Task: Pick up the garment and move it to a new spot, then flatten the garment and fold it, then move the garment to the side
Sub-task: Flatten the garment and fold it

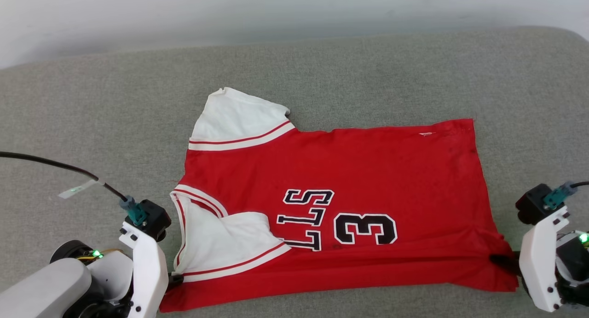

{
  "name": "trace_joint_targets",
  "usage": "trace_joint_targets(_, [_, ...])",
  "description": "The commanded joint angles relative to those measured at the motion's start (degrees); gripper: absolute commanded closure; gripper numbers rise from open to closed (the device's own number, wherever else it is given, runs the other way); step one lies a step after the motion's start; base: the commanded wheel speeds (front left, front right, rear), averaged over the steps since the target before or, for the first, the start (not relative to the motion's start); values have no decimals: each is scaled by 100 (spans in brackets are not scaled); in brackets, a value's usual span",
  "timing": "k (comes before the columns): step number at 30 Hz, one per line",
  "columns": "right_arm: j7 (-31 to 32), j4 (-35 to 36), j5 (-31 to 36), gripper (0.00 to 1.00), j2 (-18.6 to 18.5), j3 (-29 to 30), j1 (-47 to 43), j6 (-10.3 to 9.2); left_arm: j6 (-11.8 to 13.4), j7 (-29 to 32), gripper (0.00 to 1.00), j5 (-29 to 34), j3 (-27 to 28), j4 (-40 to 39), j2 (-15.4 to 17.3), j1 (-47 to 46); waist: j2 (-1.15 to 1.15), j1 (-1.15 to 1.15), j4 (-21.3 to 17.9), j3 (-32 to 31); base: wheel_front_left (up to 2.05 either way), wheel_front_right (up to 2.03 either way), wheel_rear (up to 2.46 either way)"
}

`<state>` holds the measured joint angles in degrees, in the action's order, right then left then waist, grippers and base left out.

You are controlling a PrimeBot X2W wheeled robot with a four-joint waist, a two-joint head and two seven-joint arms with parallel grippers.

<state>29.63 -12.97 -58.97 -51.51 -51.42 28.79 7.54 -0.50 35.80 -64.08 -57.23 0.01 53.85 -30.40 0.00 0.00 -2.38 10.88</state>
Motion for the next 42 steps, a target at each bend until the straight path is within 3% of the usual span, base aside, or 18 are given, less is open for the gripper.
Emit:
trace_joint_targets(1, [-16,-139,74,100,87,35,-89,-10,23,-40,100,55,-21,91,40,77,0,0,-19,56,0,0,0])
trace_joint_targets(3, [-74,-321,153,100,248,68,-120,-10,33,-65,100,40,-21,165,-23,75,0,0,-23,89,0,0,0])
trace_joint_targets(4, [-99,-416,177,91,332,84,-144,-10,50,-89,94,45,-10,203,-48,66,0,0,-21,99,0,0,0])
trace_joint_targets(5, [-133,-505,208,62,410,99,-159,-10,65,-129,27,96,-2,239,-64,39,0,0,-17,103,0,0,0])
trace_joint_targets(6, [-210,-566,246,0,478,135,-153,-10,80,-168,0,117,8,277,-84,13,0,0,-11,101,0,0,0])
trace_joint_targets(10, [-682,-635,499,0,611,238,-91,-8,69,-313,0,117,120,326,-69,-73,0,0,6,12,0,0,0])
trace_joint_targets(16, [-1866,-509,1031,0,724,699,66,-7,96,-738,0,280,468,204,131,-373,0,0,-54,-156,0,0,0])
trace_joint_targets(20, [-2848,-523,1444,0,988,1396,27,-7,137,-1025,0,611,678,234,165,-768,0,0,-124,-142,0,0,0])
trace_joint_targets(26, [-3965,-421,2347,0,1645,2780,-309,-7,34,-858,0,781,893,444,-15,-1572,0,0,-290,168,0,0,0])
trace_joint_targets(32, [-4160,412,3256,0,2380,3855,-883,-7,-47,-324,0,627,1113,971,-292,-2521,0,0,-532,761,0,0,0])
trace_joint_targets(36, [-4054,922,3565,0,2745,4218,-1170,-6,-153,14,0,794,1034,1185,-385,-3015,0,0,-639,1080,0,0,0])
trace_joint_targets(42, [-3766,1765,3934,0,3168,4527,-1462,-6,-267,1009,0,699,981,1638,-547,-3894,0,0,-837,1702,0,0,0])
